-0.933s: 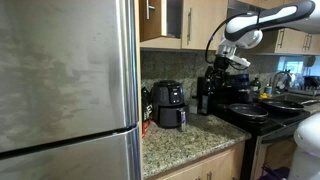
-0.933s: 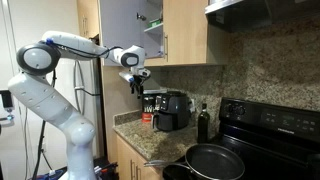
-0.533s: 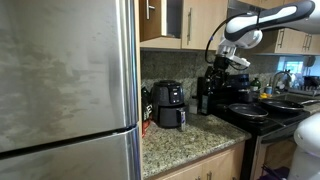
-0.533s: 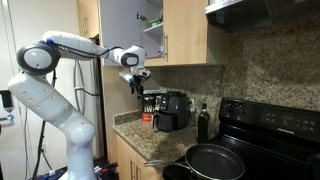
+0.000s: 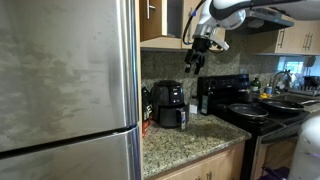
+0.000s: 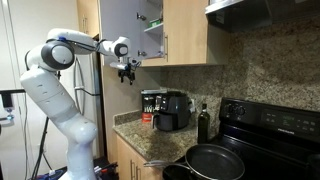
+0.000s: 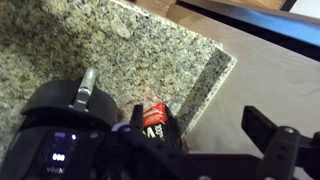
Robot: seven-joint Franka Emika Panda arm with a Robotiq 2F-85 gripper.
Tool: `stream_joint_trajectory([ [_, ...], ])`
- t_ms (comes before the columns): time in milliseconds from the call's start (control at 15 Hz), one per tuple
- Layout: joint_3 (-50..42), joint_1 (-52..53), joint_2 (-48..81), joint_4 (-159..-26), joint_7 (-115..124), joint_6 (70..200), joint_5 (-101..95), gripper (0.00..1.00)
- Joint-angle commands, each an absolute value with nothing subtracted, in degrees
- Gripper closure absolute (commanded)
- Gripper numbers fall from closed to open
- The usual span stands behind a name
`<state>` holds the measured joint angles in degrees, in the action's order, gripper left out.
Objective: Close the cupboard
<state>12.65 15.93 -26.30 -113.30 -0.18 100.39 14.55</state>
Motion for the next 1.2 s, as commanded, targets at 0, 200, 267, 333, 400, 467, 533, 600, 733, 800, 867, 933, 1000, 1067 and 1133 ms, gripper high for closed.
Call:
stream_joint_trajectory([
  [0,14.3,17.6,-25.7,-100.2,-4.8,90.9,11.6,0.0],
  [200,15.3,19.3,-27.2,-90.2,-9.1,83.5,10.7,0.0],
  [267,15.9,19.8,-27.3,-86.6,-10.2,81.7,10.6,0.0],
  [333,16.5,20.5,-28.1,-83.8,-11.2,80.3,10.7,0.0],
  [400,16.5,21.1,-30.6,-82.8,-12.7,79.3,10.9,0.0],
  [467,17.7,21.3,-31.0,-79.5,-12.9,79.1,10.6,0.0],
  [533,19.2,21.5,-31.3,-76.6,-12.5,79.7,10.4,0.0],
  [600,21.0,21.4,-31.3,-73.2,-12.6,79.1,9.5,0.0],
  [733,19.6,20.9,-33.2,-77.3,-10.7,80.9,11.4,0.0],
  [800,19.7,20.9,-33.9,-77.6,-10.5,80.9,11.5,0.0],
  [867,19.5,20.8,-33.9,-78.0,-10.5,80.9,11.4,0.0],
  [933,19.3,20.8,-33.5,-78.3,-10.5,80.9,11.4,0.0],
  [1000,19.2,20.8,-32.8,-78.3,-10.5,80.9,11.4,0.0],
  [1067,19.5,21.6,-31.7,-78.8,-10.6,82.7,13.2,0.0],
  [1133,19.7,22.4,-31.3,-79.6,-10.6,86.1,15.3,0.0],
])
